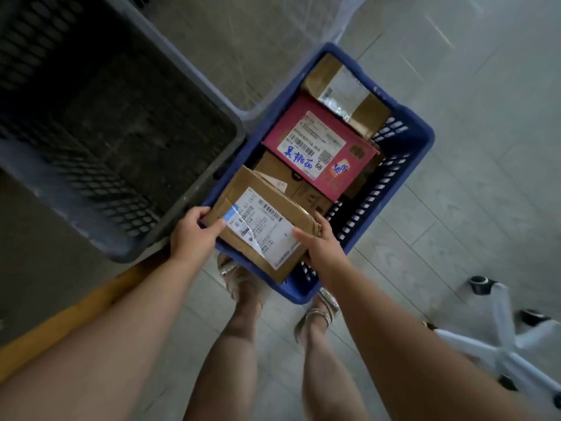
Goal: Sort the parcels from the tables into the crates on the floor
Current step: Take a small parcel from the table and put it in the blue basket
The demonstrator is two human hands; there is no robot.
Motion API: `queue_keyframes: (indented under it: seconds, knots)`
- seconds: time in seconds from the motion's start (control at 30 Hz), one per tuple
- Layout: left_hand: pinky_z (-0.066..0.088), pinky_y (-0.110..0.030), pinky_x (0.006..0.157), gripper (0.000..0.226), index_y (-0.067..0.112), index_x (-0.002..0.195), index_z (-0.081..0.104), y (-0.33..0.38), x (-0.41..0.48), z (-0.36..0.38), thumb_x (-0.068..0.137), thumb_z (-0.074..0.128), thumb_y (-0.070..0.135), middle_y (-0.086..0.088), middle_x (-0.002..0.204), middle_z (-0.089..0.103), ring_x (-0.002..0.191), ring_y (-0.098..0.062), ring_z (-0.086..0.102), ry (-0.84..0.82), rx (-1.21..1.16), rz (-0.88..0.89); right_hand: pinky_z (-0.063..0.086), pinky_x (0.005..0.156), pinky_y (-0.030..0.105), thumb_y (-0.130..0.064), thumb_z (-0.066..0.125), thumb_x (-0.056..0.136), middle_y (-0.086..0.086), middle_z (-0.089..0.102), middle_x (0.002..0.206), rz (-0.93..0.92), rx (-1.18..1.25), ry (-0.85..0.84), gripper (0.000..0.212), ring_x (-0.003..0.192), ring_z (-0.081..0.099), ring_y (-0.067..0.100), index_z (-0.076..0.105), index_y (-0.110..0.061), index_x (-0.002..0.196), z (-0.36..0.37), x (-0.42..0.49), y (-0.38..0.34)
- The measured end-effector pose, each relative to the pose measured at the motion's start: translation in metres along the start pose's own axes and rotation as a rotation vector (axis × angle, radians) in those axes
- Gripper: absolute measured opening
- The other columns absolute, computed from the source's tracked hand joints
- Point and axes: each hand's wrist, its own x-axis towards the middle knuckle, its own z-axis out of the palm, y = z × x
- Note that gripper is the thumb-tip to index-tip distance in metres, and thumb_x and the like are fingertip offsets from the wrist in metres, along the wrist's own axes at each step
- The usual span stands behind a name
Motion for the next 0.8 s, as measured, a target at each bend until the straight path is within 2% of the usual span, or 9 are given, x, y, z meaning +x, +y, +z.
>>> queue_keyframes:
  seconds: [0.2, 0.33, 0.4, 0.5, 0.57, 0.67, 0.8]
  knots:
    - [0.045, -0.034, 0.086, 0.039, 0.011, 0.120, 0.058, -0.007, -0.002, -0.002, 0.084, 0.067, 0.021, -0.013, 0.110, 0.066, 0.098, -0.030, 0.060, 0.086, 0.124, -0.007, 0.055, 0.085, 0.045, -0.018, 0.059, 0.093, 0.003, 0.052, 0.129, 0.043, -0.094, 0.050, 0.056, 0.101, 0.060, 0.022, 0.035, -0.037, 0.140, 0.018, 0.009, 0.004]
    - [0.045, -0.034, 0.091, 0.037, 0.012, 0.122, 0.056, -0.009, -0.003, 0.001, 0.087, 0.062, 0.022, -0.011, 0.118, 0.064, 0.106, -0.030, 0.059, 0.110, 0.127, -0.036, 0.054, 0.083, 0.048, -0.020, 0.060, 0.093, 0.003, 0.054, 0.127, 0.121, -0.159, 0.034, 0.057, 0.100, 0.058, 0.022, 0.034, -0.040, 0.139, 0.020, 0.009, 0.002]
    - [0.043, -0.034, 0.095, 0.042, 0.012, 0.127, 0.054, -0.006, -0.003, 0.002, 0.087, 0.060, 0.022, -0.011, 0.125, 0.061, 0.113, -0.030, 0.056, 0.115, 0.119, -0.081, 0.052, 0.088, 0.049, -0.025, 0.060, 0.093, 0.002, 0.055, 0.126, 0.157, -0.241, 0.032, 0.063, 0.105, 0.056, 0.023, 0.028, -0.042, 0.143, 0.020, 0.006, 0.001]
    - [0.039, -0.036, 0.101, 0.054, 0.015, 0.138, 0.046, 0.003, -0.006, -0.003, 0.087, 0.061, 0.027, -0.010, 0.138, 0.051, 0.124, -0.030, 0.049, 0.105, 0.088, -0.124, 0.043, 0.093, 0.041, -0.030, 0.059, 0.093, 0.002, 0.054, 0.131, 0.134, -0.381, 0.068, 0.081, 0.117, 0.051, 0.026, 0.004, -0.036, 0.152, 0.022, -0.007, -0.006]
    - [0.039, -0.038, 0.105, 0.059, 0.017, 0.141, 0.042, 0.012, -0.012, -0.011, 0.087, 0.062, 0.031, -0.009, 0.142, 0.047, 0.128, -0.029, 0.046, 0.106, 0.062, -0.109, 0.039, 0.087, 0.034, -0.027, 0.059, 0.093, 0.002, 0.050, 0.138, 0.058, -0.407, 0.141, 0.085, 0.118, 0.052, 0.024, -0.001, -0.031, 0.153, 0.020, -0.017, -0.015]
    - [0.041, -0.040, 0.104, 0.059, 0.017, 0.140, 0.044, 0.033, -0.033, -0.030, 0.086, 0.063, 0.031, -0.008, 0.142, 0.048, 0.125, -0.028, 0.049, 0.082, -0.021, -0.059, 0.038, 0.081, 0.030, -0.026, 0.059, 0.093, 0.002, 0.049, 0.140, -0.041, -0.389, 0.229, 0.079, 0.110, 0.053, 0.021, 0.008, -0.027, 0.153, 0.014, -0.048, -0.037]
    - [0.042, -0.036, 0.102, 0.055, 0.016, 0.138, 0.045, 0.078, -0.079, -0.062, 0.088, 0.063, 0.028, -0.008, 0.141, 0.048, 0.126, -0.026, 0.049, 0.060, -0.145, 0.013, 0.047, 0.074, 0.028, -0.032, 0.060, 0.091, 0.002, 0.057, 0.132, -0.131, -0.393, 0.247, 0.064, 0.103, 0.060, 0.019, 0.031, -0.024, 0.148, 0.004, -0.098, -0.076]
